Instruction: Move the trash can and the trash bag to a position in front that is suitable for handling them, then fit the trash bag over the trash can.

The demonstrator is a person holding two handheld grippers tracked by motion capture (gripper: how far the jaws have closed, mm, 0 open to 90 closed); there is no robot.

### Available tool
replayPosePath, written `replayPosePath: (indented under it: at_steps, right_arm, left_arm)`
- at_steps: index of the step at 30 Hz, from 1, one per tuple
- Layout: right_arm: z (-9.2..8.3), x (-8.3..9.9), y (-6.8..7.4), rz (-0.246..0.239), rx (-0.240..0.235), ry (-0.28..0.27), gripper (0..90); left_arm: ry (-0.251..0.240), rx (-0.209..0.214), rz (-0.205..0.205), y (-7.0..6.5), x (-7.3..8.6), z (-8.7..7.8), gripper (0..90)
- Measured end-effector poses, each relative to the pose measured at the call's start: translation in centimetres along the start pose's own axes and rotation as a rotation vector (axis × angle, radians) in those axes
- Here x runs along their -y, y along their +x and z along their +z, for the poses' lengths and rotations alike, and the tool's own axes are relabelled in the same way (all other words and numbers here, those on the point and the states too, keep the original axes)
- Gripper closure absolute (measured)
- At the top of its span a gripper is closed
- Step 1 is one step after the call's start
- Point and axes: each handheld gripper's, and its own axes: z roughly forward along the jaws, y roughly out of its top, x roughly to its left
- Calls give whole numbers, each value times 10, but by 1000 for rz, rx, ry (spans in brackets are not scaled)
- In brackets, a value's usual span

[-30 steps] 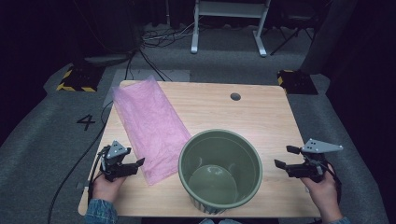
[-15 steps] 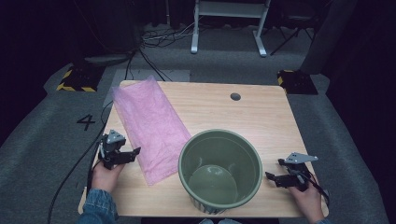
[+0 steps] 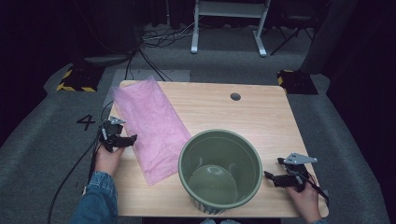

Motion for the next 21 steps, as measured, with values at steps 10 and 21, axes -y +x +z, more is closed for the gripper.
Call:
replayPosePath:
  at_steps: [10,21]
  right_arm:
    - [0,0,0,3,3,0,131]
    - [0,0,1,3,5,0,131]
  left_arm:
    - [79,-19,-26,6,-9,30,245]
    - [60,25,24,2,-9,32,321]
